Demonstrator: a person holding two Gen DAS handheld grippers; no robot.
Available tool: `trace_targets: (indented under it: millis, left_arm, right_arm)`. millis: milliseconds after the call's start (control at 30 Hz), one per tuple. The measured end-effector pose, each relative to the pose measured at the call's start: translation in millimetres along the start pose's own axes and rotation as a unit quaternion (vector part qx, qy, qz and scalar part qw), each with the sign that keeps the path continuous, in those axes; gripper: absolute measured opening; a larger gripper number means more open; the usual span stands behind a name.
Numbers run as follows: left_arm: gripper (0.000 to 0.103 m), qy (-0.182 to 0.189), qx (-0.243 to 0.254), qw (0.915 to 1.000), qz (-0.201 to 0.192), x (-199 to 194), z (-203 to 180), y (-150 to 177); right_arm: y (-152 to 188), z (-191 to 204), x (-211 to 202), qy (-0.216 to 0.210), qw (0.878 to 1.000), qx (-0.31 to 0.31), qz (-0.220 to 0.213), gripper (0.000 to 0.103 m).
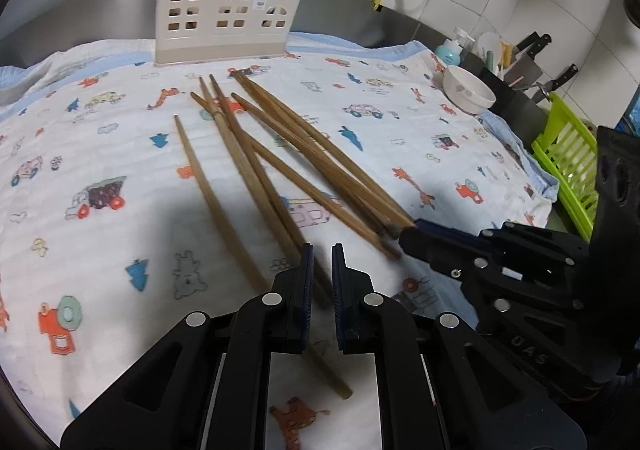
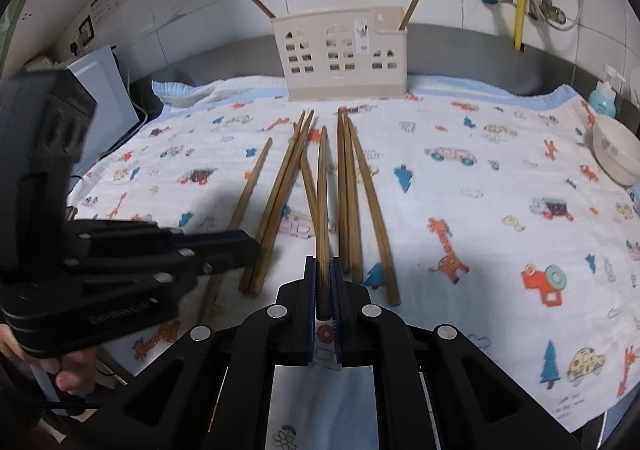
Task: Organize utensils
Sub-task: 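Return both tools to the chopstick pile and close each on one chopstick, then carry both chopsticks up to the white holder and open both tools to drop them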
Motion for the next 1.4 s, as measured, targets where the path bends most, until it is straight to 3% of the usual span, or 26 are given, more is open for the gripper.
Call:
trace_targets:
  millis: [267,367,600,667,700,733,967,1033,1133,1233,1400]
  left_arm:
    - [0.009,-0.014,-0.036,0.9993,-0.004,0,12,1]
    - [0.009,-0.041,-0.042,0.9983,-0.008,-8,18,5]
    - [0.009,-0.056,-0.069,0.9959,0.016,-16,13,25]
    - [0.020,-0.056,-0.072,0.9956,0.021,-17,9,29]
    - [0.031,-0.062,-0.074,0.9950,0.023,-17,6,31]
    - [0.034,-0.067,-0.074,0.9947,0.024,-18,5,33]
    - [0.031,-0.090,-0.066,0.9935,0.021,-18,-3,39]
    - [0.018,-0.114,-0.051,0.9918,0.027,-17,-4,40]
    - [0.012,-0.122,-0.044,0.9910,0.032,-20,1,40]
    - [0.012,-0.146,-0.043,0.9878,0.032,-26,12,41]
    - [0.014,-0.141,-0.061,0.9877,0.026,-26,16,43]
  right_arm:
    - [-14,-3,-21,-0.001,1.000,-0.010,-0.026,0.007]
    - [-16,-3,-26,-0.001,0.999,-0.012,-0.032,0.007]
    - [-14,2,-35,-0.012,0.999,-0.016,-0.039,0.007]
    - [-12,3,-39,-0.014,0.999,-0.019,-0.040,0.007]
    - [-11,3,-42,-0.014,0.999,-0.021,-0.042,0.007]
    - [-10,2,-44,-0.014,0.999,-0.021,-0.043,0.007]
    - [-5,-5,-48,-0.013,0.999,-0.013,-0.044,0.007]
    - [-5,-5,-50,-0.013,0.999,-0.012,-0.047,0.007]
    - [-6,-5,-53,-0.014,0.999,-0.012,-0.051,0.007]
    - [-8,-5,-54,-0.013,0.998,-0.014,-0.053,0.007]
    - [-8,-4,-54,-0.013,0.998,-0.014,-0.052,0.007]
Point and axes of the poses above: each gripper's, at about its wrist camera, not at the fingertips, and x roughly the way its jaws point, z to its left, y to its underside, the point moved 6 cm from there along x, roughly the way its jaws point, and after that the axes turned 11 degrees about x, right-handed, at the moved point
